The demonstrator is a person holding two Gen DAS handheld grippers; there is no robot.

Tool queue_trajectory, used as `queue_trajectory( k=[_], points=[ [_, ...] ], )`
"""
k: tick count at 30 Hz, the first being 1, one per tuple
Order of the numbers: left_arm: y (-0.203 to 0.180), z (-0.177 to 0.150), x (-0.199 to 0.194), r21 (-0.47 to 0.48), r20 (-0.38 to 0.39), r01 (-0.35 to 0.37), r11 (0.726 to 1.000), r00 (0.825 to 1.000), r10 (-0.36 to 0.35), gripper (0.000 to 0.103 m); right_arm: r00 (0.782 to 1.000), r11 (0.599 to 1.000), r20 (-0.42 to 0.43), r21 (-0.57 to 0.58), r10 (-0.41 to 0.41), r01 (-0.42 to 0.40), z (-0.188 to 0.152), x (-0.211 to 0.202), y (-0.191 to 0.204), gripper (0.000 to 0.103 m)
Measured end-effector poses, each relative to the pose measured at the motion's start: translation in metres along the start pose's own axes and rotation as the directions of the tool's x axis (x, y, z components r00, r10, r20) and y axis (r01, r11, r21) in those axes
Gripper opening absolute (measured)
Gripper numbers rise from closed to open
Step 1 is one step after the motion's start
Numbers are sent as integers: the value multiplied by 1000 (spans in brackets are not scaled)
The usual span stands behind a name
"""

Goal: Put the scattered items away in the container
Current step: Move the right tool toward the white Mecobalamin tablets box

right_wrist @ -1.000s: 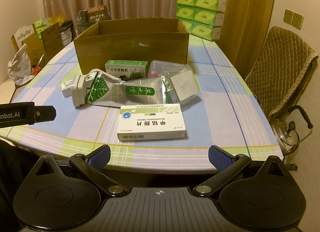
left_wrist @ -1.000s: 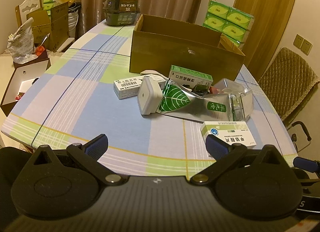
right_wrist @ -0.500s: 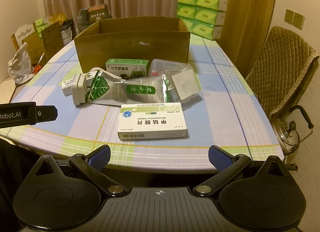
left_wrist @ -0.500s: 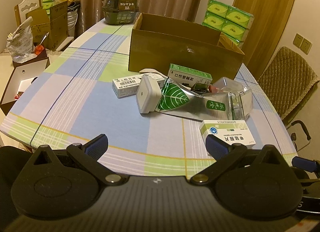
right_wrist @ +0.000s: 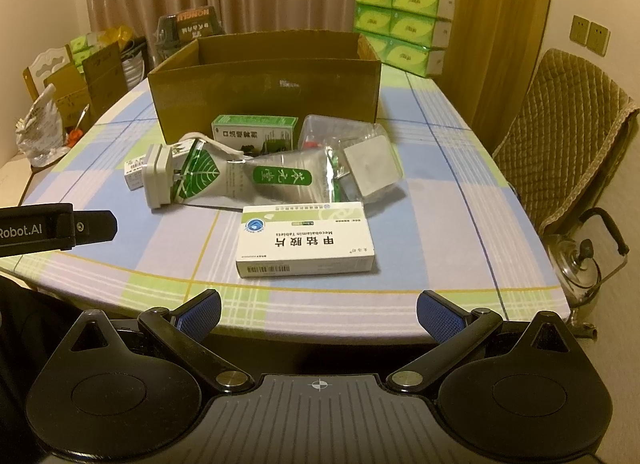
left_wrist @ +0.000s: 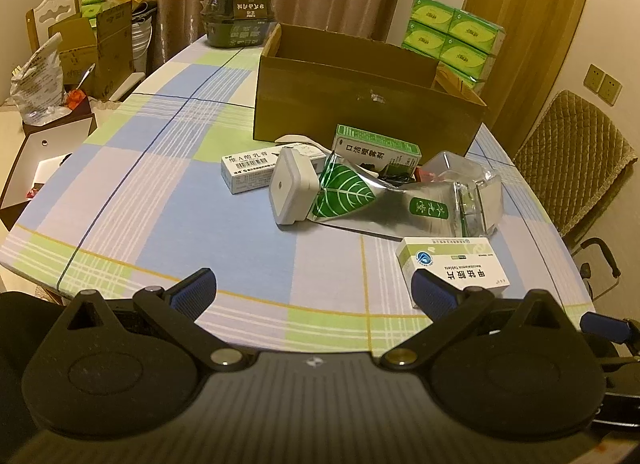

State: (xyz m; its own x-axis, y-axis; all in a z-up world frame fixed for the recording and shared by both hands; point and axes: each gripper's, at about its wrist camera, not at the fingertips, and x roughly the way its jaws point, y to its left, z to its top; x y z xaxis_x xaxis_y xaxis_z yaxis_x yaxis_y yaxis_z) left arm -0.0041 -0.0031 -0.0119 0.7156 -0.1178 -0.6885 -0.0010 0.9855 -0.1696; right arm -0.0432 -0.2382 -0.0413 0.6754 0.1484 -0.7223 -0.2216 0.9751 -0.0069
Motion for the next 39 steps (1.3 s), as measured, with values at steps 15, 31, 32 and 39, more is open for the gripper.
queue_trajectory(
  k=[15, 31, 32, 39],
  points=[
    [4, -2, 1, -10, -3, -8, 1000, 1000, 8, 102, 1000, 1000, -19, 1, 15, -15, -2, 6, 0, 101],
    [7, -4, 13, -15, -36, -2, 1000, 999, 1, 102, 997, 999, -65, 22, 36, -34, -8, 24, -4, 101],
    [8, -4, 13, -15, -37, -2, 1000, 999, 2, 102, 997, 999, -68, 23, 36, -35, -8, 25, -4, 101],
    [10, -2, 18, -22, -48, -6, 1000, 999, 5, 102, 995, 999, -89, 28, 35, -33, -8, 33, -5, 101]
  ],
)
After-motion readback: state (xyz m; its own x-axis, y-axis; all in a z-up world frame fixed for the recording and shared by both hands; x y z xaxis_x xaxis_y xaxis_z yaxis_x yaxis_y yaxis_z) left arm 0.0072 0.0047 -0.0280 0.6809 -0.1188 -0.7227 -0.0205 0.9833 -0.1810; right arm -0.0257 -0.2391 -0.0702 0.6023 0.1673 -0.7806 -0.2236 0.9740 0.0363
